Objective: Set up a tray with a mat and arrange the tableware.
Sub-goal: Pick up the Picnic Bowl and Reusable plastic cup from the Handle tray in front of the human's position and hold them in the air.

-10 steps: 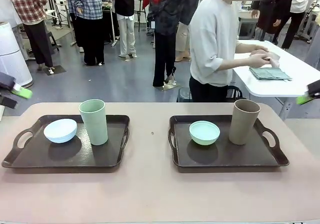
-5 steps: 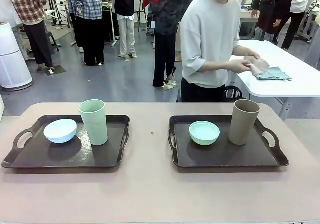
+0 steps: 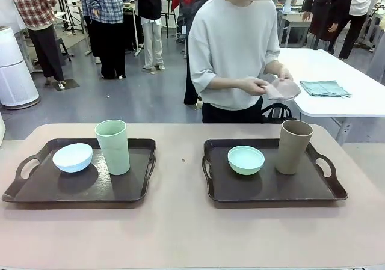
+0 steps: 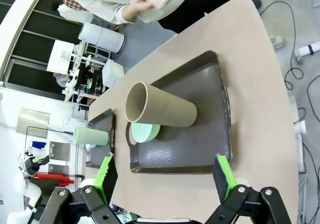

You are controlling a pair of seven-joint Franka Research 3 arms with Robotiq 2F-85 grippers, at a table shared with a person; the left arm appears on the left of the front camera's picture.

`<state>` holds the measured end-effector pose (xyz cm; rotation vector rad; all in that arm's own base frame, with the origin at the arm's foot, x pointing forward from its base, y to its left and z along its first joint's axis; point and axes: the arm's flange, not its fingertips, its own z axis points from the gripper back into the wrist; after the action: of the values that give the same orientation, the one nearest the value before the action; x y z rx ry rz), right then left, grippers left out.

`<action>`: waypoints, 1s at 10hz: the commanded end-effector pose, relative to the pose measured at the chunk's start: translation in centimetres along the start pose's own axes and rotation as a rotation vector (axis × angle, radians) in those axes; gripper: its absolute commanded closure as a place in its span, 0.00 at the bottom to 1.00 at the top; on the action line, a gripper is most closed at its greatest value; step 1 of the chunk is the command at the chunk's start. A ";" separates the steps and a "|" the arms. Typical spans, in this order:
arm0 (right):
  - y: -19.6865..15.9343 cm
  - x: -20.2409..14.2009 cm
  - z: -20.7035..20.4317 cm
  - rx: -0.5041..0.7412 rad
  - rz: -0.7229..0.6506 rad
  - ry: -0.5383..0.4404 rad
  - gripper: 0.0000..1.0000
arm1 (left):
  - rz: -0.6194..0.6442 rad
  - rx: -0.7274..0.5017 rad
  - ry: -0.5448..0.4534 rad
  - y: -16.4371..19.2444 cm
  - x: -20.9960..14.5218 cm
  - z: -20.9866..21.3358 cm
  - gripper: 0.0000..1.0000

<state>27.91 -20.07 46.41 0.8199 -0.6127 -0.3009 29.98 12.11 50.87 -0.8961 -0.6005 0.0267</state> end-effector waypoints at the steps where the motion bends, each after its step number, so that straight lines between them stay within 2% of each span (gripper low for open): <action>1: -0.3 0.1 0.1 0.022 0.015 -0.002 0.00 | -0.020 -0.015 -0.007 0.4 0.0 0.0 0.00; 10: -0.3 0.1 0.1 0.022 0.015 -0.002 0.00 | -0.020 -0.015 -0.007 0.4 0.0 0.0 0.00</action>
<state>27.68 -20.12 46.35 0.8252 -0.6126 -0.3048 29.88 12.17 50.74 -0.8902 -0.5970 0.0292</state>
